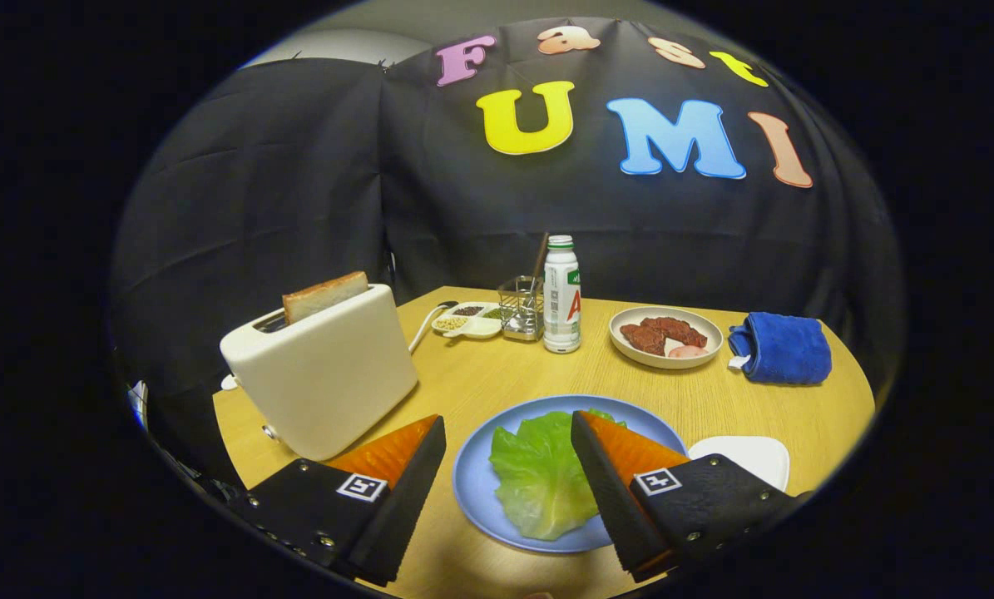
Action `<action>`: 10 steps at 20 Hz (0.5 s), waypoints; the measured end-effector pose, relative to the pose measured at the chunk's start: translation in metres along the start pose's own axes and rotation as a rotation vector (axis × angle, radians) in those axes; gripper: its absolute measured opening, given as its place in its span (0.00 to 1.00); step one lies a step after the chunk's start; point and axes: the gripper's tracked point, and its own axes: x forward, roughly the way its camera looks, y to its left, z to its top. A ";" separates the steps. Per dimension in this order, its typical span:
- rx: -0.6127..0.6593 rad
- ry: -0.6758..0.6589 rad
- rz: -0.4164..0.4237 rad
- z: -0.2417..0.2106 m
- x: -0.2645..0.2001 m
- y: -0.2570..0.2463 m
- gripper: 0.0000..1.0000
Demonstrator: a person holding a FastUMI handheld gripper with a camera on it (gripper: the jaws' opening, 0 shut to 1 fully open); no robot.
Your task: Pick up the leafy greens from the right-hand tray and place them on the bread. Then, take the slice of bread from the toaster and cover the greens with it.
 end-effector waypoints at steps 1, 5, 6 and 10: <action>0.000 -0.020 0.012 0.008 -0.003 0.009 0.93; -0.025 -0.080 0.062 0.037 -0.010 0.046 0.93; -0.034 -0.099 0.078 0.045 -0.012 0.057 0.93; -0.050 -0.139 0.151 0.068 -0.008 0.104 0.93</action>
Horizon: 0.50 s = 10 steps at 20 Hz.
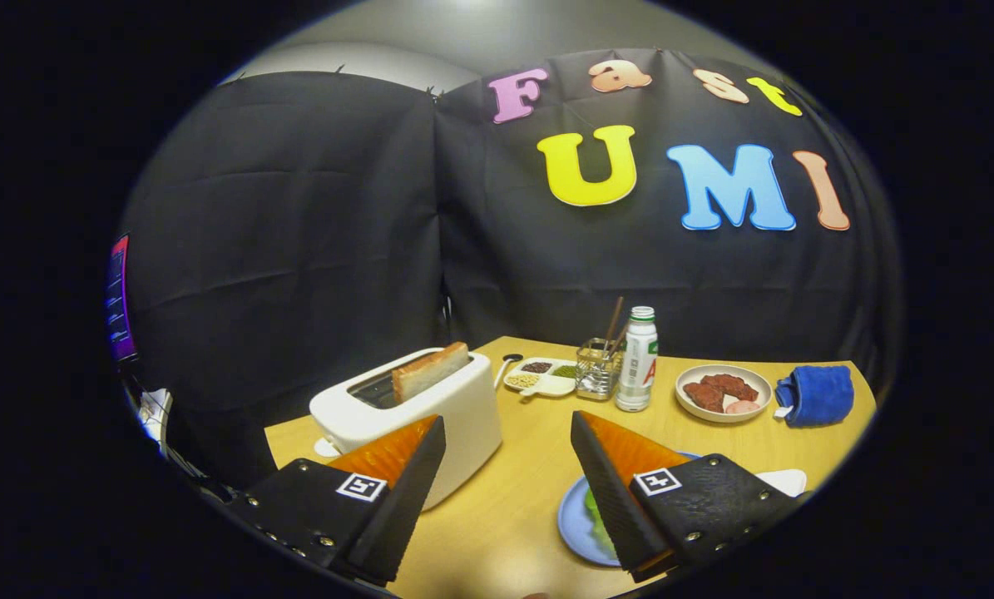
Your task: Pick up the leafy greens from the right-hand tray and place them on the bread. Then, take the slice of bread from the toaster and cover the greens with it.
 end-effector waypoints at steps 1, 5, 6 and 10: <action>-0.006 -0.009 0.013 0.004 0.006 0.010 0.93; -0.009 -0.026 0.046 0.011 0.029 0.043 0.93; -0.007 -0.023 0.053 0.011 0.036 0.049 0.93; -0.004 -0.024 0.048 0.013 0.062 0.065 0.93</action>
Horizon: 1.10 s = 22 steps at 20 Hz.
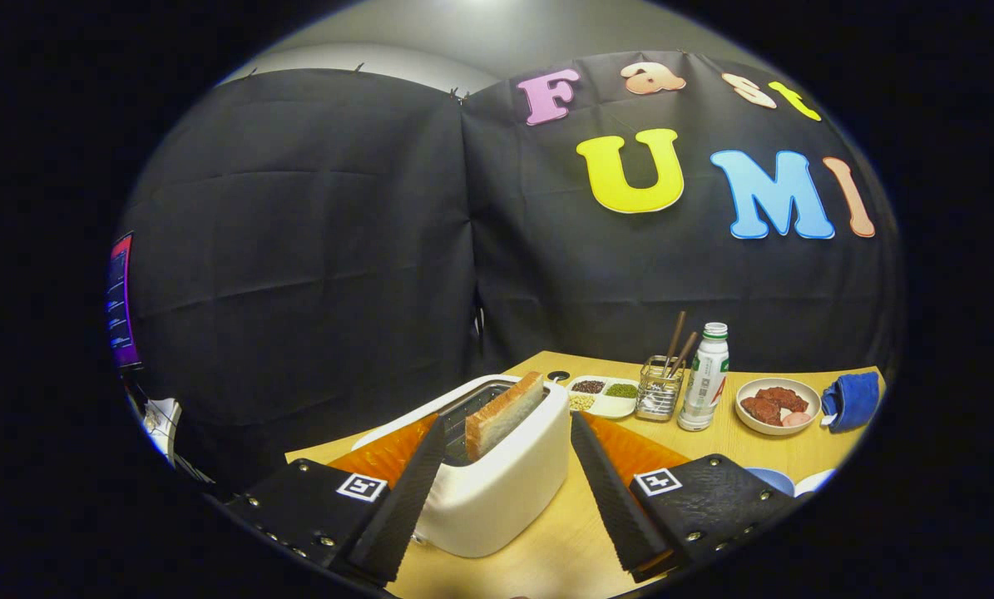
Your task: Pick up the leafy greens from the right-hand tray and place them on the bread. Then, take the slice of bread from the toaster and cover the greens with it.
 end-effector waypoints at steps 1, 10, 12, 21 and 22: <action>-0.006 -0.001 -0.008 0.000 0.007 0.002 0.93; -0.070 0.040 -0.072 -0.024 0.054 0.008 0.49; -0.065 0.032 -0.053 -0.024 0.054 0.014 0.36; 0.084 -0.025 -0.013 -0.008 0.047 0.014 0.01; 0.091 -0.044 -0.011 0.000 0.042 0.013 0.01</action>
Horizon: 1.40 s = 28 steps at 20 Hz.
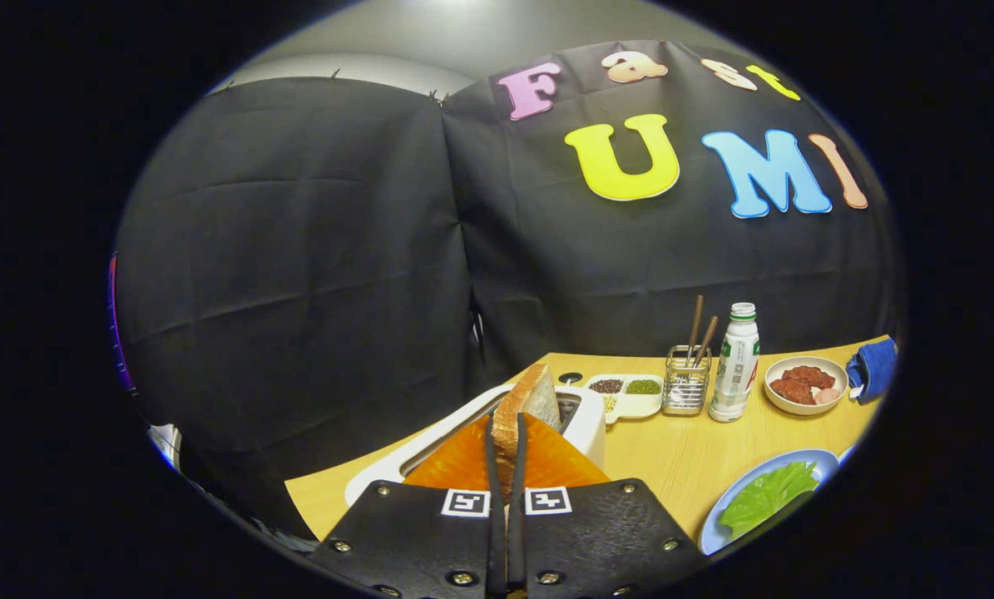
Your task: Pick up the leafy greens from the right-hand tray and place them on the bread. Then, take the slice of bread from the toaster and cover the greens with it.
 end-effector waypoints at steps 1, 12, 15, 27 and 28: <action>0.006 -0.019 0.007 0.008 -0.004 0.001 0.01; 0.046 -0.117 0.033 0.046 -0.035 -0.008 0.01; 0.046 -0.136 0.016 0.053 -0.048 -0.021 0.01; -0.011 -0.075 -0.239 0.026 -0.107 -0.158 0.01; -0.018 -0.065 -0.264 0.022 -0.113 -0.171 0.01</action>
